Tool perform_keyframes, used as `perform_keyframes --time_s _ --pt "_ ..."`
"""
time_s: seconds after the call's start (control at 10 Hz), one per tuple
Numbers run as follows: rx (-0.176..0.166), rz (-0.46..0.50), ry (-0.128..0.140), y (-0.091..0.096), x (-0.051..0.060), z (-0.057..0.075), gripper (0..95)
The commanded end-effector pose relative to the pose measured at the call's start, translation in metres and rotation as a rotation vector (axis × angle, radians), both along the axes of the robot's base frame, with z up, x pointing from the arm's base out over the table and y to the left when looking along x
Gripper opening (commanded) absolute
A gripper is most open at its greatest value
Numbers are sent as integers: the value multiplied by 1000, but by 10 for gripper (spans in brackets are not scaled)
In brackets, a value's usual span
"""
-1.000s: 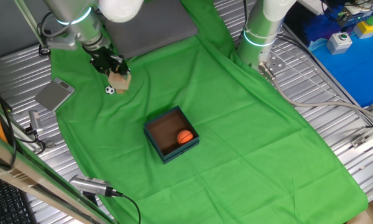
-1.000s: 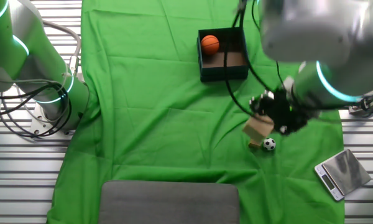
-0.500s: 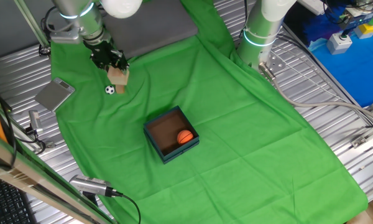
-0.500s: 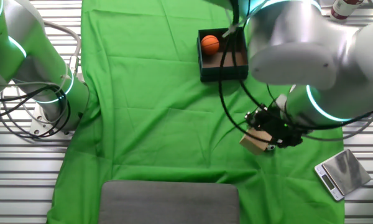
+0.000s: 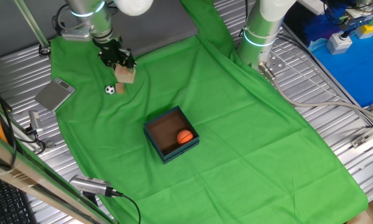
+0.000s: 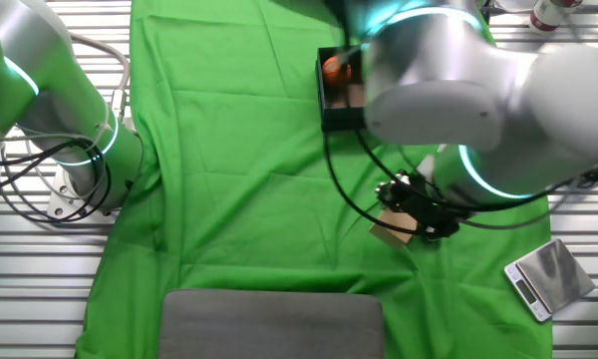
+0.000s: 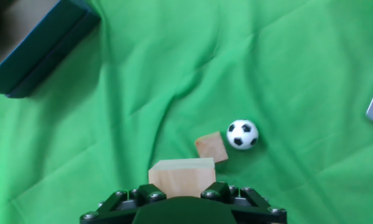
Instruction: Take everything out of the gift box
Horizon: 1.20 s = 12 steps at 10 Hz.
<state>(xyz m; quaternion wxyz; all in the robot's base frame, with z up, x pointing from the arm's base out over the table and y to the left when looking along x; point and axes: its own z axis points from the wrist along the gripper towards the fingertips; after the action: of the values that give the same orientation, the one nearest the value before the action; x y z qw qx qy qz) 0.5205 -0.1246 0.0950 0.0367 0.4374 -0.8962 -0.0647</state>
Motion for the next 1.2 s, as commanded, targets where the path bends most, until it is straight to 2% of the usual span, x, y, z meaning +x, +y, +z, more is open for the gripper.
perform_keyframes --time_s 0.1,0.7,1.2 --pt "0 -1 1 0 0 -1 0" --pt "8 0 -8 4 1 -12 0" --pt "20 -38 -6 9 -10 -18 0"
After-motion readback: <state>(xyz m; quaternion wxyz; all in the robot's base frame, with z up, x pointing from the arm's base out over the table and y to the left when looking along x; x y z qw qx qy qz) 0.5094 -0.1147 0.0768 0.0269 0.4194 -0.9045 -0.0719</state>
